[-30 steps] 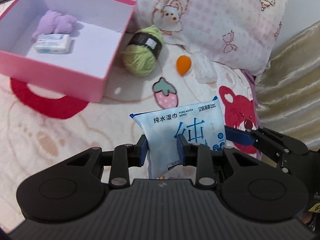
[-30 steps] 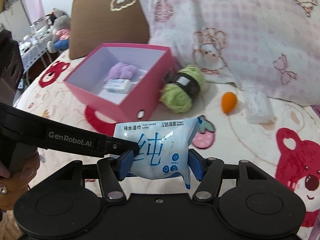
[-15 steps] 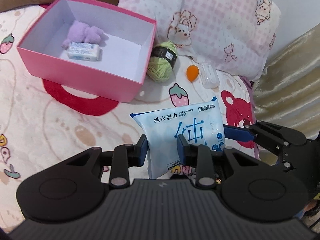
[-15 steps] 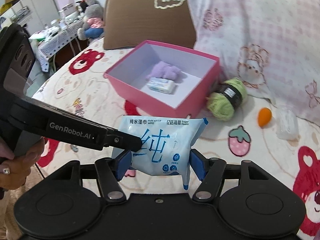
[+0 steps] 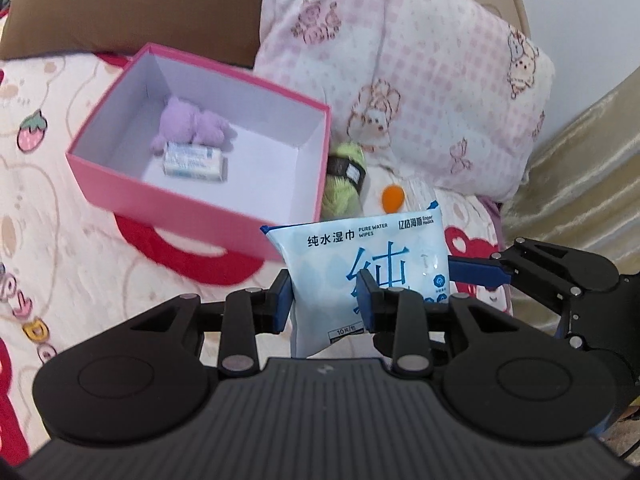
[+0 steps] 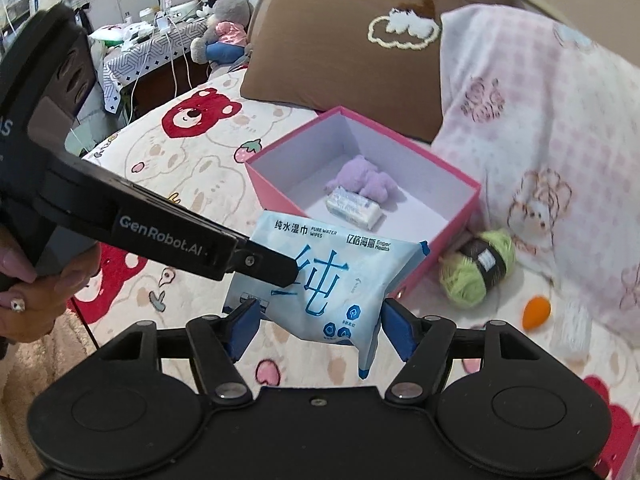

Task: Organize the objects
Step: 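Lift the wet-wipes pack with the left gripper and carry it to the pink box, then lower the wet-wipes pack into the box beside the soap box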

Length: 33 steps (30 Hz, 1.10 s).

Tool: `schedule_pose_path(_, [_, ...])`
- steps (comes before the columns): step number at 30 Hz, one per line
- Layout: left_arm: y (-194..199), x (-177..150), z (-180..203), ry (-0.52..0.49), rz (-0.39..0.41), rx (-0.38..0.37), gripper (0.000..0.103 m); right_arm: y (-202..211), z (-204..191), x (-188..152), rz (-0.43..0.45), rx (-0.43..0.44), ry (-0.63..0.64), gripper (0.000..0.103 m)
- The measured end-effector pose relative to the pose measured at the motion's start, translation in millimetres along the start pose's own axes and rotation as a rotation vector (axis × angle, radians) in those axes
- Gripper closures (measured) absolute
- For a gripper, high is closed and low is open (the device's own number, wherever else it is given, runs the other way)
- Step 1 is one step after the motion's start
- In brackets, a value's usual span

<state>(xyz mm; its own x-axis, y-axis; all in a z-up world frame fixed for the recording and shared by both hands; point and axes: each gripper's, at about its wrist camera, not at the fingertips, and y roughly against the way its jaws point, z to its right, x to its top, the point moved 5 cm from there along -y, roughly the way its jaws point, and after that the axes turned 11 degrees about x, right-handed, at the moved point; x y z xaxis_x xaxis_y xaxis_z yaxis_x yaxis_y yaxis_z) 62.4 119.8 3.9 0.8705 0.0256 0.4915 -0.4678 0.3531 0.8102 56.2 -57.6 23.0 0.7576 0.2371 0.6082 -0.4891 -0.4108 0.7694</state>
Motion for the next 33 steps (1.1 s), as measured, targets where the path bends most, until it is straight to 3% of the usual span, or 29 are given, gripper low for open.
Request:
schedule_pose_path(4, [-4.1, 21.5, -7.4, 0.005, 0.037, 0.007, 0.070, -8.4, 3.8, 18.2, 0.003, -0.014, 0.053, 0.032])
schedule_pose_path(11, [-25.9, 61.3, -15.3, 0.007, 0.069, 0.029, 0.069, -30.8, 22.4, 47.0, -0.038, -0.052, 0.134, 0.043])
schedule_pose_path(15, [-43.0, 89.5, -18.2, -0.026, 0.127, 0.100, 0.069, -46.3, 40.1, 61.3, -0.030, -0.027, 0.126, 0.057])
schedule_pose_path(18, [-60.3, 108.0, -21.6, -0.042, 0.150, 0.152, 0.070, -60.2, 48.6, 70.0, 0.002, -0.022, 0.130, 0.061])
schedule_pose_path(28, [-149.1, 137.9, -40.5, -0.036, 0.036, 0.145, 0.072, -124.8, 95.1, 83.2, -0.091, -0.088, 0.125, 0.062])
schedule_pose_path(33, [-192.4, 145.5, -46.8, 0.004, -0.025, 0.082, 0.072, -147.3, 111.1, 85.0, -0.143, -0.174, 0.198, 0.062])
